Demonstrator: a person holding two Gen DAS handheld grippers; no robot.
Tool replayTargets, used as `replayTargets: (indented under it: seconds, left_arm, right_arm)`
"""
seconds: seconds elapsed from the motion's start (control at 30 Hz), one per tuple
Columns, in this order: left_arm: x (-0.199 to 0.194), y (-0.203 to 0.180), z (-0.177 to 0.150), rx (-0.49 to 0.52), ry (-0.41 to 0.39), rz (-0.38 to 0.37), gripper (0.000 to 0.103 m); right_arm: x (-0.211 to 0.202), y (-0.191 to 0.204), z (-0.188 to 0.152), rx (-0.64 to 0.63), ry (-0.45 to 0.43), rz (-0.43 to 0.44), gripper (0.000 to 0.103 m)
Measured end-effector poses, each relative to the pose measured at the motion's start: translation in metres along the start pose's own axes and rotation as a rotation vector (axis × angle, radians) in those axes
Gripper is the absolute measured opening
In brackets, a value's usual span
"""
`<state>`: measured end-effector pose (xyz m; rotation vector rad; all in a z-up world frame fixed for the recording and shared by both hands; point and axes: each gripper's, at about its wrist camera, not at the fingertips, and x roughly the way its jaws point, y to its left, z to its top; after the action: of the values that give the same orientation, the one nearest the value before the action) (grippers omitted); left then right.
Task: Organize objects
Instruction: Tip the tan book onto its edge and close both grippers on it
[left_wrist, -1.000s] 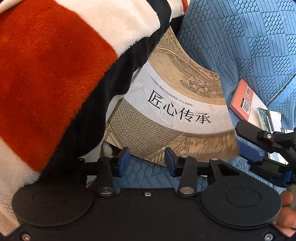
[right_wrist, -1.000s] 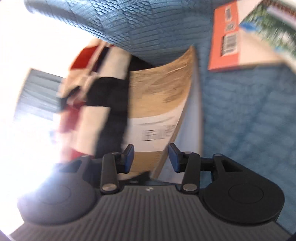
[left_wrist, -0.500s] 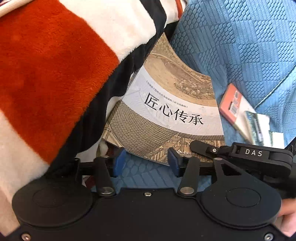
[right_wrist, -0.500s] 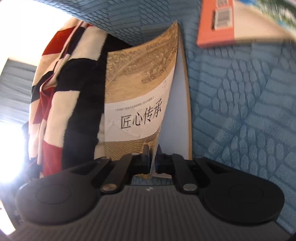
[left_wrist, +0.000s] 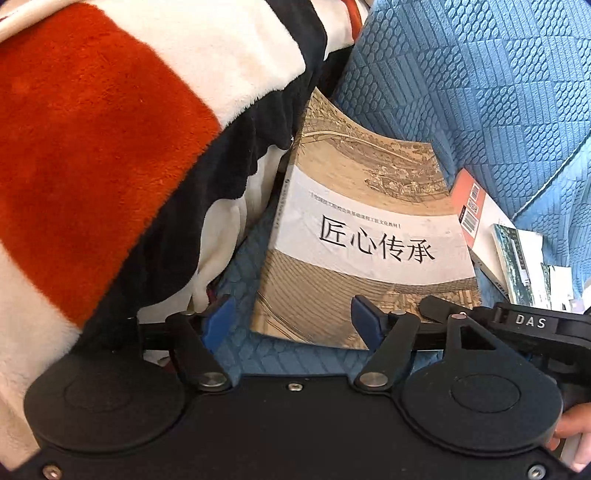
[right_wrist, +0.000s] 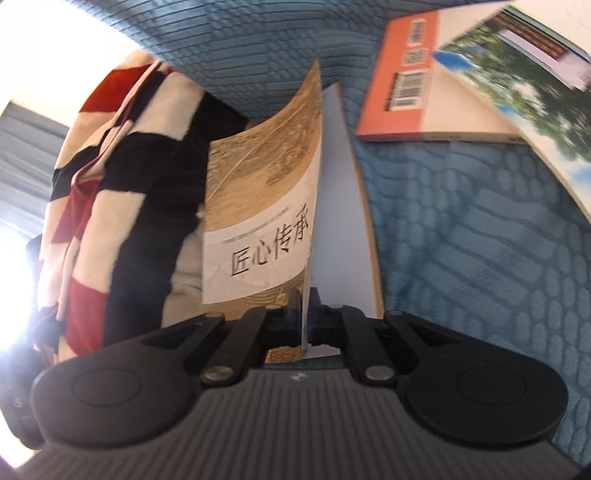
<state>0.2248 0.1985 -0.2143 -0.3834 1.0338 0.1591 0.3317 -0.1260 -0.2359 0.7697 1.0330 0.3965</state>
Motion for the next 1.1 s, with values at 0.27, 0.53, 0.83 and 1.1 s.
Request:
replayTargets:
  seconds: [0.27,0.53,0.83,1.1]
  left_arm:
    - [0.017,-0.005,0.009,0.013,0.033,-0.009,0.067]
    - [0.036,-0.006,0.022,-0.009,0.051,-0.043,0.066]
    - [0.028,0.004,0.037,-0.112,0.047,-0.215,0.06]
    - [0.033,0.032,0.053,-0.282,0.094,-0.478,0.058]
  right_arm:
    - [0.003,-0.007,0.0,-0.009,0.004,0.006,0.005]
    - [0.002,-0.012,0.001,-0.027,0.01,0.03,0.006]
    - [0.002,-0.018,0.002,0.015,0.011,0.058,0.007]
    - [0.003,-0.033,0.0,0.136,0.012,0.117,0.007]
